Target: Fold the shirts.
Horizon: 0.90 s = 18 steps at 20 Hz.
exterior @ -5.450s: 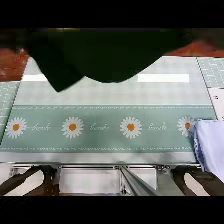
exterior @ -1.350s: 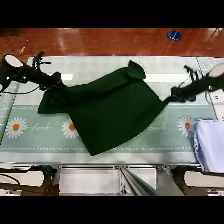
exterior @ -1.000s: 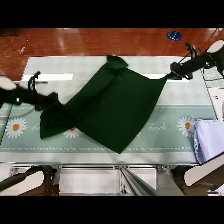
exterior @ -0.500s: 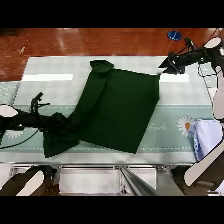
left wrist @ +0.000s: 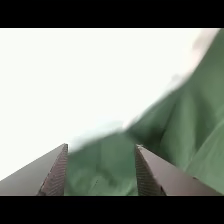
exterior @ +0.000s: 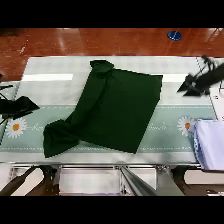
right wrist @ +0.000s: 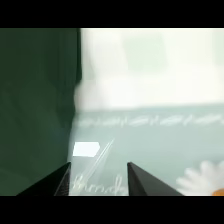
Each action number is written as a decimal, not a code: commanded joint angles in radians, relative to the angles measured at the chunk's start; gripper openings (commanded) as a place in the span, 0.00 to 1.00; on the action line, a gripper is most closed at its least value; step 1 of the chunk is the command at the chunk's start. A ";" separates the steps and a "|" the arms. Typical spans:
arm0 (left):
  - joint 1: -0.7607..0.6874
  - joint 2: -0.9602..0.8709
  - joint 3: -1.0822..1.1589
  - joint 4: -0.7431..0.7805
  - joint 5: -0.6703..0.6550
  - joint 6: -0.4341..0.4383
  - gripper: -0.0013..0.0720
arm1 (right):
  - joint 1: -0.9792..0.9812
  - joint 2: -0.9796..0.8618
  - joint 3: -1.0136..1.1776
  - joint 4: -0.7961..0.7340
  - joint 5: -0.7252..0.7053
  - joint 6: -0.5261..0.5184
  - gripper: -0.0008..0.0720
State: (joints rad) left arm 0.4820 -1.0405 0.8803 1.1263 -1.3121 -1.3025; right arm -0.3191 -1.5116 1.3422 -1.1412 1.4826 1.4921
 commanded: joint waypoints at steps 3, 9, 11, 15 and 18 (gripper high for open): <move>-0.015 -0.164 0.020 0.018 -0.135 0.214 0.71 | -0.016 0.317 -0.580 0.174 -0.158 -0.182 0.57; -0.076 -0.306 0.021 0.020 -0.153 0.117 0.71 | -0.016 0.407 -0.700 0.172 -0.158 -0.190 0.57; -0.075 -0.339 0.021 0.029 -0.200 0.107 0.71 | -0.016 0.407 -0.702 0.172 -0.172 -0.183 0.57; -0.075 -0.361 0.023 0.110 -0.200 0.097 0.71 | -0.016 0.407 -0.702 0.171 -0.175 -0.179 0.57; -0.071 -0.378 0.035 0.138 -0.200 0.088 0.71 | -0.016 0.407 -0.702 0.168 -0.175 -0.179 0.57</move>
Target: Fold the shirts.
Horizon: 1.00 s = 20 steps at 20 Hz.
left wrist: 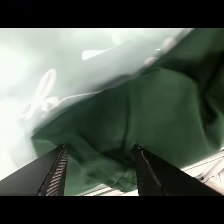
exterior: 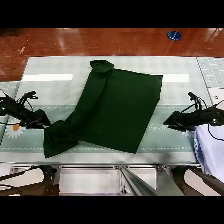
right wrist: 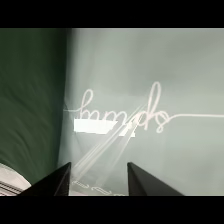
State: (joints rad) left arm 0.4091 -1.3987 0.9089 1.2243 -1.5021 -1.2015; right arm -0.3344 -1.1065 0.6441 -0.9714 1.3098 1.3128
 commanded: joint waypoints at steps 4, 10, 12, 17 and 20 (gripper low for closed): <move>-0.012 -0.051 0.006 0.033 0.011 -0.016 0.71 | 0.000 0.002 -0.005 -0.003 -0.013 0.003 0.57; -0.079 -0.125 0.006 0.033 0.053 -0.027 0.71 | 0.000 0.002 -0.005 -0.003 -0.013 0.022 0.57; -0.105 -0.149 0.006 0.031 0.054 -0.042 0.71 | 0.000 0.002 -0.005 -0.003 -0.013 0.030 0.57; -0.161 -0.183 0.010 -0.024 0.062 -0.042 0.05 | 0.000 0.002 -0.006 -0.006 -0.013 0.037 0.57; -0.160 -0.178 0.026 -0.049 0.051 -0.042 0.05 | 0.000 0.002 -0.085 0.004 -0.004 0.044 0.57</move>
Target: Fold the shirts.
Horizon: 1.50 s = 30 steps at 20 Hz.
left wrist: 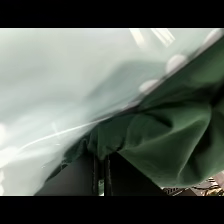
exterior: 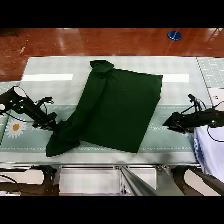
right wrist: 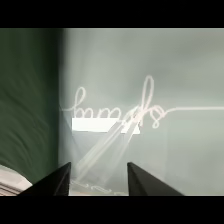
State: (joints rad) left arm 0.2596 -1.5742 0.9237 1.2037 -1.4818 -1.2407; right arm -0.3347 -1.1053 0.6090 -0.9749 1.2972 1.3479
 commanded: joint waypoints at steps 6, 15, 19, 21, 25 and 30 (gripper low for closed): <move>-0.011 0.003 0.021 -0.031 0.022 -0.003 0.05 | 0.192 0.001 -0.153 0.098 -0.051 0.022 0.57; -0.011 0.003 0.021 -0.069 0.024 -0.002 0.05 | 0.611 -0.156 -0.119 0.374 -0.279 0.027 0.49; -0.009 0.048 0.038 -0.221 0.057 0.014 0.05 | 0.660 -0.118 0.016 0.356 -0.184 -0.006 0.04; 0.012 0.124 0.089 -0.417 0.087 0.063 0.05 | 0.622 -0.008 0.155 0.246 -0.121 0.060 0.04; 0.082 0.307 0.256 -0.992 0.211 0.115 0.05 | 0.451 0.135 0.590 0.125 0.040 0.108 0.04; 0.118 0.523 0.541 -1.159 0.293 0.111 0.05 | 0.399 0.145 1.109 0.116 0.153 0.134 0.04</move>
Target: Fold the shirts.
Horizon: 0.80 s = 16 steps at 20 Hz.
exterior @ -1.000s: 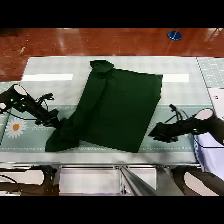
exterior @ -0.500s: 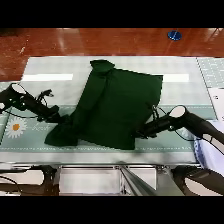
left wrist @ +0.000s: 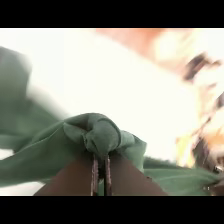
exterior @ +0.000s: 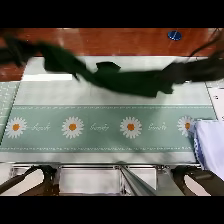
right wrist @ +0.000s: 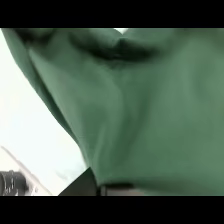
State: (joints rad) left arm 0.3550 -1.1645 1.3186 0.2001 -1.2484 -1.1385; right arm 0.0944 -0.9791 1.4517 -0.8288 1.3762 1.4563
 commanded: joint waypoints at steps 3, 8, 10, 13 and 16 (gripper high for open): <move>0.068 0.239 0.296 -0.066 0.053 -0.003 0.05 | -0.030 0.031 0.450 -0.045 0.080 0.046 0.04; 0.227 0.464 0.542 0.318 0.112 -0.151 0.05 | -0.030 0.131 0.522 -0.043 0.123 0.054 0.04; 0.213 0.547 0.606 0.493 0.122 -0.190 0.05 | -0.030 0.176 0.522 -0.053 0.174 0.054 0.04; 0.113 0.648 0.607 0.768 0.085 -0.272 0.05 | -0.030 0.220 0.520 -0.190 0.275 0.078 0.04; -0.006 0.671 0.509 0.785 0.000 -0.300 0.05 | -0.030 0.220 0.427 -0.237 0.327 0.084 0.04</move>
State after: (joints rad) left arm 0.4324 -0.5411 1.8717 0.8555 -1.1873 -1.3869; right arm 0.0650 -0.7757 1.9358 -0.9905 1.6318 1.5280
